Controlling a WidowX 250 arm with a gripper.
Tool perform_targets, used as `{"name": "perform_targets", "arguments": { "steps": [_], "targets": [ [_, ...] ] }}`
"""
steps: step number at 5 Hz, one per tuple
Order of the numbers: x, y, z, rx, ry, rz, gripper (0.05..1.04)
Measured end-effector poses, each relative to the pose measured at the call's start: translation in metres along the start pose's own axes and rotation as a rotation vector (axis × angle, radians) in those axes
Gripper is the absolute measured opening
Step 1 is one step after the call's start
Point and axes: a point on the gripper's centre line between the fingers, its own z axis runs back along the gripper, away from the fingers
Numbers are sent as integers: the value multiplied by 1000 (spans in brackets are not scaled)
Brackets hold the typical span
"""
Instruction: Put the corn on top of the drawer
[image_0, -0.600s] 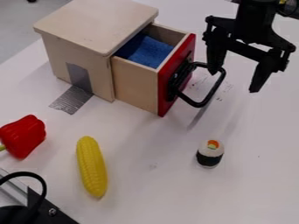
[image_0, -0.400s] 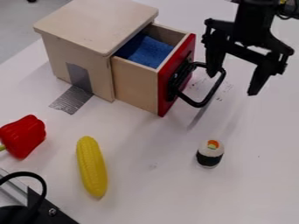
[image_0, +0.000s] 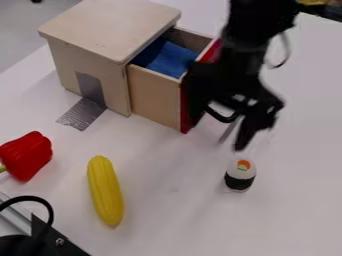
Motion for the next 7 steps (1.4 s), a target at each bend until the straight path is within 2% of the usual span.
{"name": "perform_targets", "arguments": {
  "steps": [1,2,3,5,7],
  "targets": [
    [-42,20,-7,17,-13,31,998],
    [-78,42,-24,34,-33,96,998],
    [-88,56,-39,41,-71,154,998],
    [-87,89,-54,21,-61,208,998],
    [-86,101,-86,4,41,250,998]
  ]
}}
